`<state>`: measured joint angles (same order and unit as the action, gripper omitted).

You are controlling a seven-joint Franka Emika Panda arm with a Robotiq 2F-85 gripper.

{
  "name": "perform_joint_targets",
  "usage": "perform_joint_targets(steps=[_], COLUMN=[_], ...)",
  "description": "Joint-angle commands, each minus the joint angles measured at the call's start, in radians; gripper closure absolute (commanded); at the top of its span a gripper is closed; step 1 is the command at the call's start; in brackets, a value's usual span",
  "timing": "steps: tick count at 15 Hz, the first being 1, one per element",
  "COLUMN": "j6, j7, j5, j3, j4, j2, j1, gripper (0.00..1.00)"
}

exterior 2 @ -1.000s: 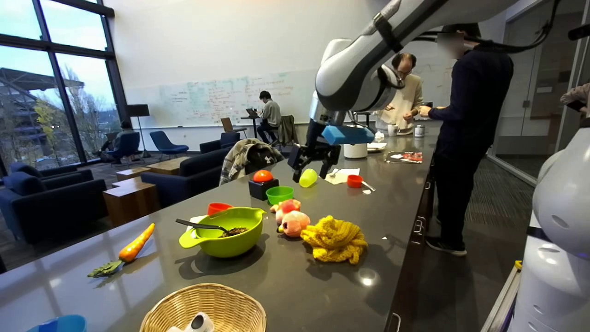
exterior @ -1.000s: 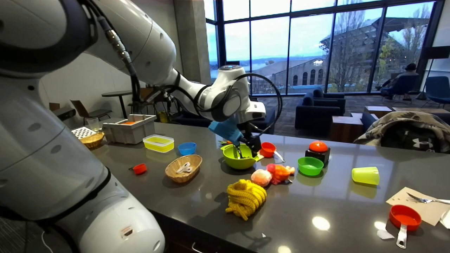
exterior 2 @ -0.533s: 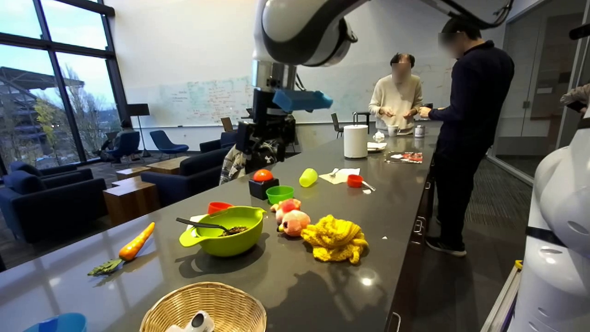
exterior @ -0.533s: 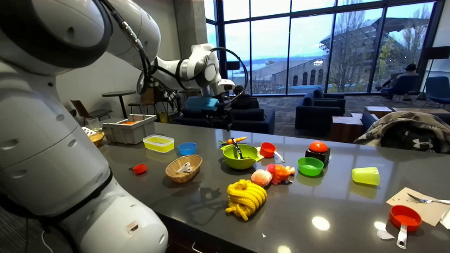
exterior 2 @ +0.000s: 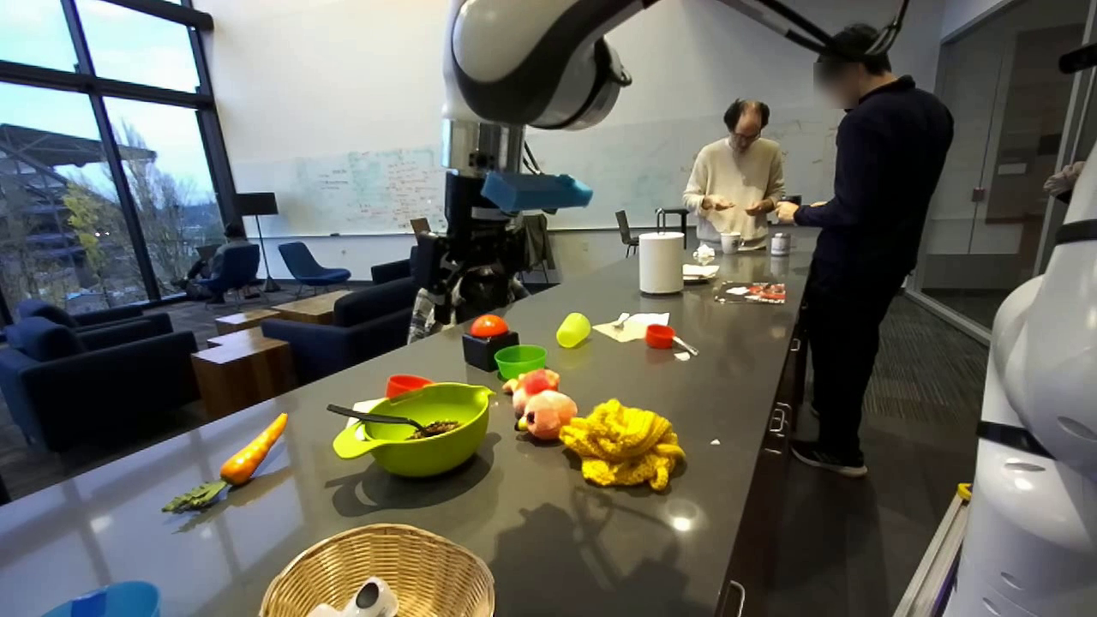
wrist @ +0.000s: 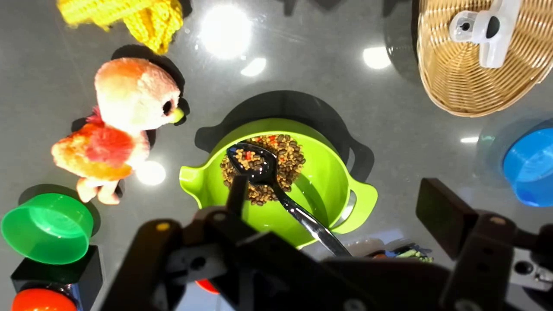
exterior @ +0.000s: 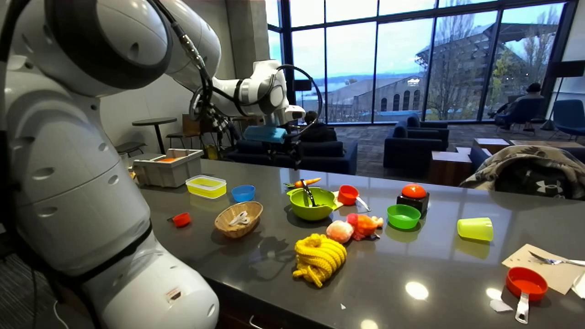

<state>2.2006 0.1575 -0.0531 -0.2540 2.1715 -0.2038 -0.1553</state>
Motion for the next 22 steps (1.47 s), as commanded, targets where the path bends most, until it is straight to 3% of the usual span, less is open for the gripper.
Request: perform_joint_targets(steps=[1, 7, 12, 16, 17, 22], j6=[0.038, 0.089, 0.130, 0.122, 0.137, 0.135], j7=[-0.066, -0.193, -0.314, -0.422, -0.368, -0.373], j5=[-0.010, 0.005, 0.067, 0.039, 0.047, 0.026], j3=[0.004, -0.015, -0.018, -0.020, -0.019, -0.020], j4=[-0.031, -0.094, -0.219, -0.332, -0.269, -0.258], j2=[0.045, 0.140, 0.265, 0.372, 0.320, 0.335], j1=[-0.037, -0.092, -0.103, -0.098, -0.102, -0.098], gripper=[0.00, 0.00, 0.00, 0.00, 0.00, 0.00])
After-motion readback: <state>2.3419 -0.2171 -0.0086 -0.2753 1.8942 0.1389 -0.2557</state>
